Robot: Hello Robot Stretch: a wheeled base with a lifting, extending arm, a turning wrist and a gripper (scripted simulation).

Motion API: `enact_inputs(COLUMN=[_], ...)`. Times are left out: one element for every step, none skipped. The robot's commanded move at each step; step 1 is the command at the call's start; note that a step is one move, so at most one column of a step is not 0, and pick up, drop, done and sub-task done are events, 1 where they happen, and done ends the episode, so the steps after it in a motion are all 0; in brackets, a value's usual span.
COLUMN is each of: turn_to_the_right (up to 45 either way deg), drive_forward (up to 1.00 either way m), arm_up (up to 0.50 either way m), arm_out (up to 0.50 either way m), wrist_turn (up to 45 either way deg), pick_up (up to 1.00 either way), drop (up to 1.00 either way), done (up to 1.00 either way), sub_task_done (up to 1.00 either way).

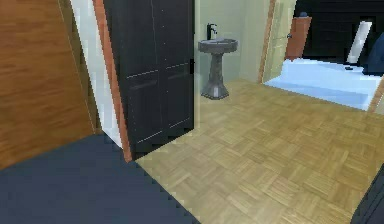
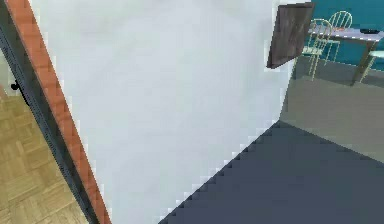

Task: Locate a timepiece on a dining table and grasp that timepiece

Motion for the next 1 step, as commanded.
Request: enact_inputs(turn_to_the_right=[18.0], drive_forward=[0.0], arm_up=[0.0], arm_out=[0.0], wrist_turn=[0.0], pick_up=[0.0], drop=[0.0], done=[0.0], sub_task_done=[0.0])
